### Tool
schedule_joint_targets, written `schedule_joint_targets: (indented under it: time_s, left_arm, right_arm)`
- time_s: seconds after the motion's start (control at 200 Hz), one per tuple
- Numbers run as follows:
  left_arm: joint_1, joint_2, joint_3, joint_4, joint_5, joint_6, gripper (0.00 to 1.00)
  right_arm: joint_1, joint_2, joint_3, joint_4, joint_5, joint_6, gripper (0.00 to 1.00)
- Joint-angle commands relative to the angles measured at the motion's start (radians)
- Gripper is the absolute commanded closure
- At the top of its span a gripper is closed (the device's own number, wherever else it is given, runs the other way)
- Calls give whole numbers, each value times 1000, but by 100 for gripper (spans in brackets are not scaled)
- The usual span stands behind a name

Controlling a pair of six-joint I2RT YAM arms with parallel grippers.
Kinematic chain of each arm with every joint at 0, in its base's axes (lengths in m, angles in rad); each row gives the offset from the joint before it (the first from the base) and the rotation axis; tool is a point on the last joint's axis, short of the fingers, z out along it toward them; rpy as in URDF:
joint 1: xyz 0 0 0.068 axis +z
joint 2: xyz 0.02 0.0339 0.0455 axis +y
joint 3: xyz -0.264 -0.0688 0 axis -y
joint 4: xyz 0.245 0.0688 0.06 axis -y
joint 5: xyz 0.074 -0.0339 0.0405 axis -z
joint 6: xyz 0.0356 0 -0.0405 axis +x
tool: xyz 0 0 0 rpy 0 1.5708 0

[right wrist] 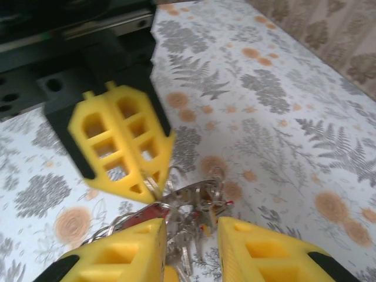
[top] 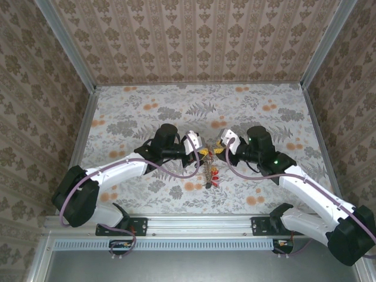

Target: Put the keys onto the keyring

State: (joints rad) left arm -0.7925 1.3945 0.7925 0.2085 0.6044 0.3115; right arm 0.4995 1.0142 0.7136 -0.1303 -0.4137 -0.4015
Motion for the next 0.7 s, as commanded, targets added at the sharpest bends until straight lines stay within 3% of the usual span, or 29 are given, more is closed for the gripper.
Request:
schedule_joint_targets:
  time_s: [0.0,0.27,0.695]
  left_arm:
    - [-10,-14,46,3,66,42,100]
    - [-10,-14,48,-1,92,54,100]
    - [-10,-15,58,-10,103,51,100]
  right_arm:
    - [-5,34,69,-94,-113,-130,70]
    - [-27,106,129,-148,-217,-216,72]
    - [-44,147,142,-159,-231,-244,72]
